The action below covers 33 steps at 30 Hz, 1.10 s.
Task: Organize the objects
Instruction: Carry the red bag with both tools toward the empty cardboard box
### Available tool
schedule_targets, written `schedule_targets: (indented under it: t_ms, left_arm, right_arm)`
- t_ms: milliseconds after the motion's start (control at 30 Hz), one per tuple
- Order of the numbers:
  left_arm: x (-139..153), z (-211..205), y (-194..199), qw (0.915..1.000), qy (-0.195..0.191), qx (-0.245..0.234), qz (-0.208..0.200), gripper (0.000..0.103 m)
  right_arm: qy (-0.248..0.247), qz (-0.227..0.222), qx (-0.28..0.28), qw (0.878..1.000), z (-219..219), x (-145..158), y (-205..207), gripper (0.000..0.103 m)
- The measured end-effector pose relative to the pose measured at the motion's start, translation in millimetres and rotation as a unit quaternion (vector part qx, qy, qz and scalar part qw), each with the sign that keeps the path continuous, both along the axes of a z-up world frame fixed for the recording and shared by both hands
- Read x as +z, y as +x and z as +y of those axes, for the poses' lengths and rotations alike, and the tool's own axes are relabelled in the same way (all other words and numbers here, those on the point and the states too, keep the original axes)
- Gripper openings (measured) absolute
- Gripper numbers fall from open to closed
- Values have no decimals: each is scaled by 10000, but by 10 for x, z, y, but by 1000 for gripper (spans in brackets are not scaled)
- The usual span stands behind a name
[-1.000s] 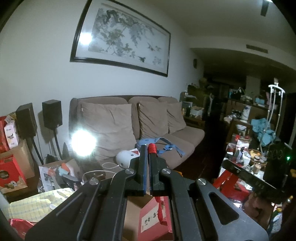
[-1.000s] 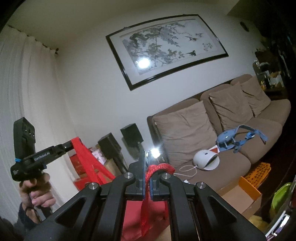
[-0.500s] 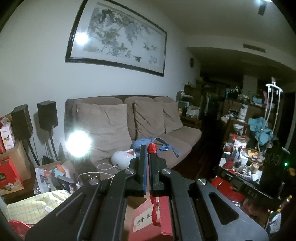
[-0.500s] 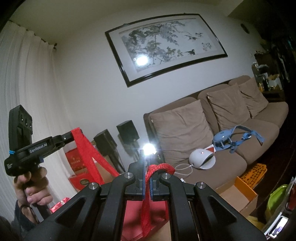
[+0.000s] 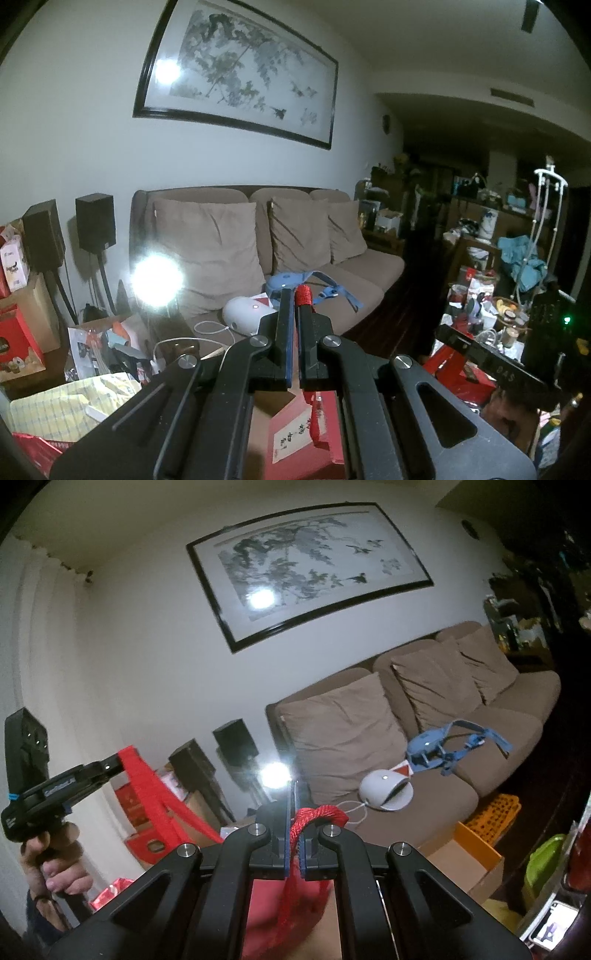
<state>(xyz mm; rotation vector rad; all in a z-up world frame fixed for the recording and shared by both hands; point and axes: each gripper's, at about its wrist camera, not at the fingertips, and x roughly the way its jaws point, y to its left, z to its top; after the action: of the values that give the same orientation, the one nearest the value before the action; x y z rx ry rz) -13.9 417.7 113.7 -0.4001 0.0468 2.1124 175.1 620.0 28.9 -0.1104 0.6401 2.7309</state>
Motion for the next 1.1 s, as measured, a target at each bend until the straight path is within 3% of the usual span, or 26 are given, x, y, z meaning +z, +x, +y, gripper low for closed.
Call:
schedule_targets:
  t_ms: [1100]
  left_arm:
    - [-333,14,-233,9989,-265,11,-394,2]
  right_arm:
    - [-170,-359,-11,9992,142,-133,-167,3]
